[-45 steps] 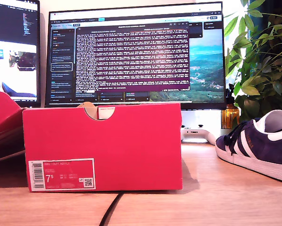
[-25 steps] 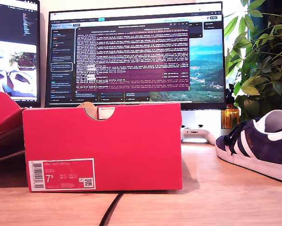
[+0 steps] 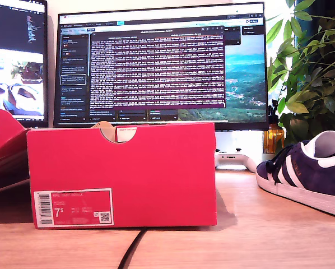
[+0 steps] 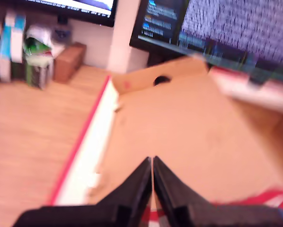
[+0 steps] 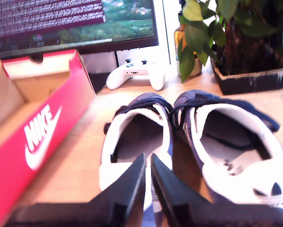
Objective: Pack the blue shoes by picking the first shoe and placing it inside the red shoebox, left side, then picking and rotating the second shoe and placing it in the shoebox
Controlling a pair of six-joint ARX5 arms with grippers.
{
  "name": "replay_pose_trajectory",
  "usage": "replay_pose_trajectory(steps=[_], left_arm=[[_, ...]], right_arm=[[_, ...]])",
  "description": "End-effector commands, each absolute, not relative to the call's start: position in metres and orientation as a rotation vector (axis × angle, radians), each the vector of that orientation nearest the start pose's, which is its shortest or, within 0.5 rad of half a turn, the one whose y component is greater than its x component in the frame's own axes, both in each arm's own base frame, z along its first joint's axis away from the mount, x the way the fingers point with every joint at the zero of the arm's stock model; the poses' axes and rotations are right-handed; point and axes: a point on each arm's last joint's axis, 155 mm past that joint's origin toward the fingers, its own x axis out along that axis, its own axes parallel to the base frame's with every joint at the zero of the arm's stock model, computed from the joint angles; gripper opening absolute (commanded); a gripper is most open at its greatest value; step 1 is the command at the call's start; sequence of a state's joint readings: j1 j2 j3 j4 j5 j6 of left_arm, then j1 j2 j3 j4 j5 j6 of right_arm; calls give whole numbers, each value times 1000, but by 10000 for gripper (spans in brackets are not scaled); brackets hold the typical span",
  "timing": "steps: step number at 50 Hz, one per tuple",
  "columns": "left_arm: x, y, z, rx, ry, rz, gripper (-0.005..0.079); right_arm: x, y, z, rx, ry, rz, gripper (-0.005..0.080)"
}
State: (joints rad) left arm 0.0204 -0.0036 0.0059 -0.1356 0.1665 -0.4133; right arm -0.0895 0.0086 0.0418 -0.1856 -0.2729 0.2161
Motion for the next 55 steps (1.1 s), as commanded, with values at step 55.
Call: replay_pose_trajectory(steps=[55], left_arm=[[219, -129, 80, -608, 541, -487, -20]], right_arm=[[252, 43, 176, 433, 166, 246, -13]])
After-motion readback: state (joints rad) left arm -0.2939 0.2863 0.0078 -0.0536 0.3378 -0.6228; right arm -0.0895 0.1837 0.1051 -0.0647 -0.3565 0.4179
